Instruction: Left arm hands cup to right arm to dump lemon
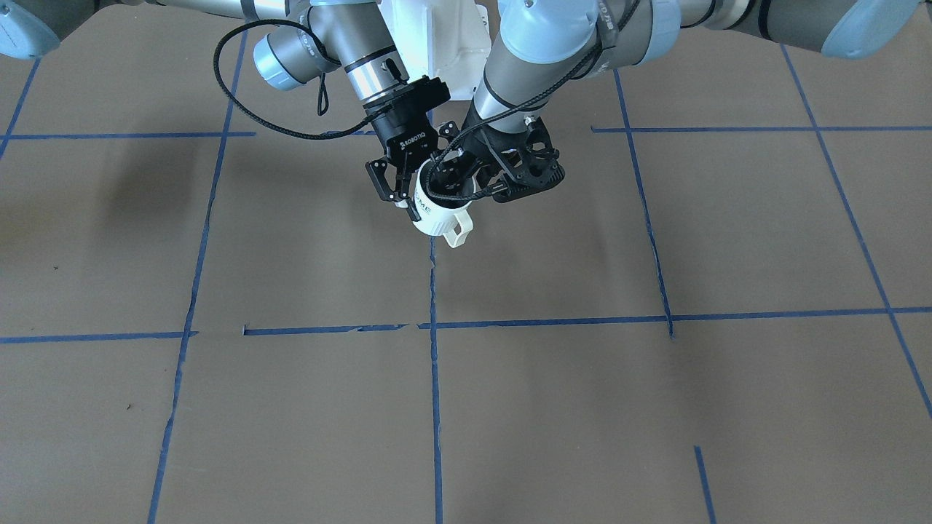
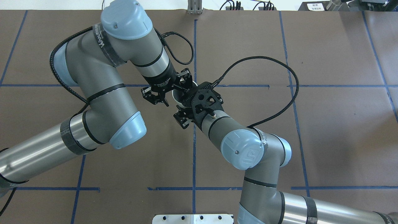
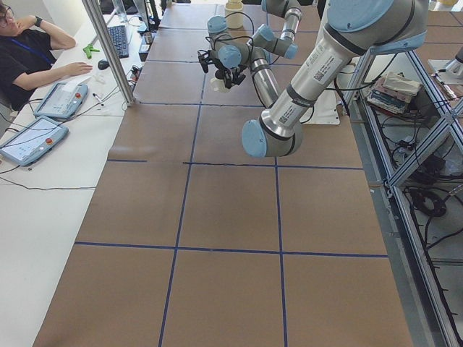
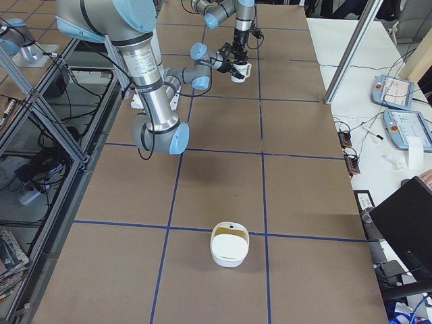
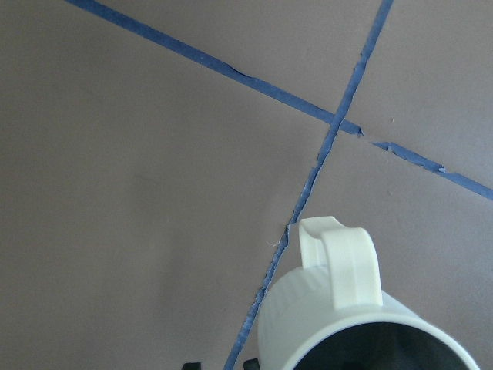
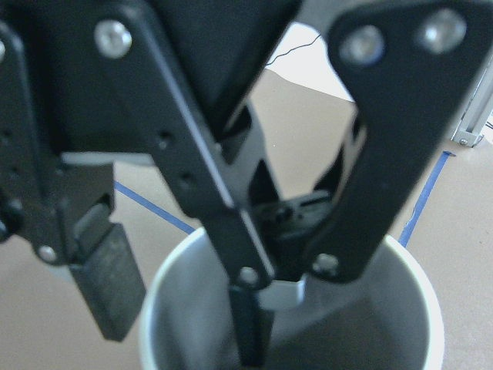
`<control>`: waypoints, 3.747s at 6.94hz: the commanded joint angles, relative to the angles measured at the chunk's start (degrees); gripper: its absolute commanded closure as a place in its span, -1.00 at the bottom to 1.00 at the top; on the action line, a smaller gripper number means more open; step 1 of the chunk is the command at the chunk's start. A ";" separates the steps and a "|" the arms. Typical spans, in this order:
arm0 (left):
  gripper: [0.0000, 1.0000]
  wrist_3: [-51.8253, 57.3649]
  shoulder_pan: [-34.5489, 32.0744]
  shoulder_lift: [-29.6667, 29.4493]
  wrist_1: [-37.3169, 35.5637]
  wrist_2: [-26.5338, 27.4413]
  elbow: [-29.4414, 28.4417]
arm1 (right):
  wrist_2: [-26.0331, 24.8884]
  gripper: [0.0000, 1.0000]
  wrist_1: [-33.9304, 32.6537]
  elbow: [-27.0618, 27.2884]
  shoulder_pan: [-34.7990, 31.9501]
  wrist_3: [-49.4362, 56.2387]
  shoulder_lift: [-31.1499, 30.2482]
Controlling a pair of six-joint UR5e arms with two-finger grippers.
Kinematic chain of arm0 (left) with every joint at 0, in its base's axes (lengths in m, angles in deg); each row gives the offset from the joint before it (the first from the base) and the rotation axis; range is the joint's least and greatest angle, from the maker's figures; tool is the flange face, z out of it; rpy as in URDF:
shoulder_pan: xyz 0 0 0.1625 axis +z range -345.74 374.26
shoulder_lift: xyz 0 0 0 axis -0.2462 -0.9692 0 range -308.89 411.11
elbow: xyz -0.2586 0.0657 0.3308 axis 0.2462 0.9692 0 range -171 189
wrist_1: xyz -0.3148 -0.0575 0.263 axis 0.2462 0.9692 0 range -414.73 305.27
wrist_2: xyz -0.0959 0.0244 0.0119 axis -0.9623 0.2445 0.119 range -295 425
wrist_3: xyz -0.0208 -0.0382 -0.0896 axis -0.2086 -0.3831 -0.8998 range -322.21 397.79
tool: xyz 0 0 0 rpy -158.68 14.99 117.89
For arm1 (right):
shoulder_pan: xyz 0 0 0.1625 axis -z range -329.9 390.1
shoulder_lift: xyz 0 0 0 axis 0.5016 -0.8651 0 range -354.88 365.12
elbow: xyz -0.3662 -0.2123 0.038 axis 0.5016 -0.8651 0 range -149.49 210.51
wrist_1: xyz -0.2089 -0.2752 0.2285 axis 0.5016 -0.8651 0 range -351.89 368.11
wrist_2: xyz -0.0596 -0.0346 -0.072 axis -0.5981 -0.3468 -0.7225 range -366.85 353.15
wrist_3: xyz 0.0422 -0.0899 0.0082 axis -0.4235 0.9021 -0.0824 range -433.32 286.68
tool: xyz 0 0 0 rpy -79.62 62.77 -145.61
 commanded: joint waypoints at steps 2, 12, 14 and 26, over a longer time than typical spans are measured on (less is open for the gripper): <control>0.58 0.26 0.03 0.07 -0.07 -0.07 0.12 | 0.07 -0.21 0.00 0.00 0.00 0.09 -0.12; 1.00 0.44 -0.06 0.16 -0.07 -0.07 0.21 | -3.09 -0.99 0.35 -0.97 1.85 0.35 -0.65; 1.00 0.53 0.03 0.34 -0.07 -0.07 0.03 | -3.19 -0.99 0.53 -0.97 1.85 0.53 -0.56; 1.00 31.31 -14.18 17.70 -1.48 -3.75 5.80 | -3.19 -1.00 1.14 -0.18 1.76 0.17 0.05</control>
